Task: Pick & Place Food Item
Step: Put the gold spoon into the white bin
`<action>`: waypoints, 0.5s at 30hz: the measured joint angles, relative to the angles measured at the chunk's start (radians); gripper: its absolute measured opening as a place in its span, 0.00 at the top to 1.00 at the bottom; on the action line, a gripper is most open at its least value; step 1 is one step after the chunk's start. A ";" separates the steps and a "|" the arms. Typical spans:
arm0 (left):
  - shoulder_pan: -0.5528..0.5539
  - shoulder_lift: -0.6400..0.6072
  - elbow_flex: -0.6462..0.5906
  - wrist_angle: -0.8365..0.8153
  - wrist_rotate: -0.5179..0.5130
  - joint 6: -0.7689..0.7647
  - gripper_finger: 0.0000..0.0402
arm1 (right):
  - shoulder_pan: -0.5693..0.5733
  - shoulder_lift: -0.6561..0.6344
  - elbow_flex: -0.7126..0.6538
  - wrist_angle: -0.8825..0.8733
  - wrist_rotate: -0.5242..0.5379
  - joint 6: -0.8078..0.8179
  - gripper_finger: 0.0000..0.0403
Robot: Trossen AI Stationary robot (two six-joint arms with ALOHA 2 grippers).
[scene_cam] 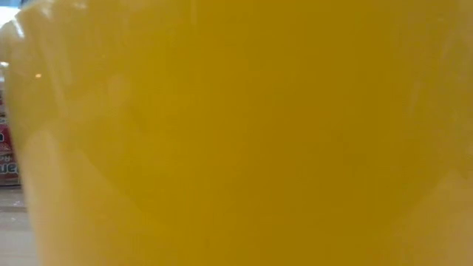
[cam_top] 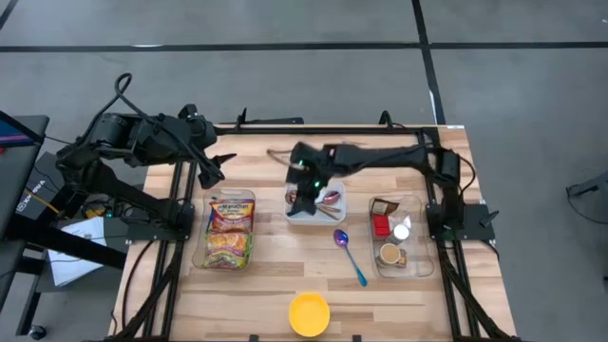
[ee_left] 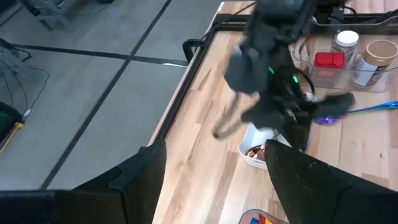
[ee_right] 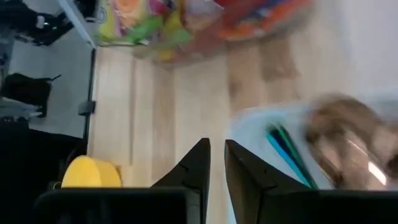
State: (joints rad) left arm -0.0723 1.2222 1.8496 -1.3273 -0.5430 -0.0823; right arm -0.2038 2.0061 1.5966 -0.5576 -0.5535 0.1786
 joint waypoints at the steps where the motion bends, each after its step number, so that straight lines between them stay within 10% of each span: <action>1: 0.000 0.000 0.000 0.000 0.000 -0.001 0.34 | 0.012 0.009 0.001 0.018 0.010 0.000 0.89; 15: 0.000 -0.004 0.000 0.001 -0.001 -0.012 0.34 | 0.000 0.071 -0.002 0.028 0.110 -0.005 0.92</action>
State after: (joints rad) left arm -0.0727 1.2182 1.8496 -1.3266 -0.5438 -0.0948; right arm -0.2035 2.0769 1.5943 -0.5301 -0.4430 0.1734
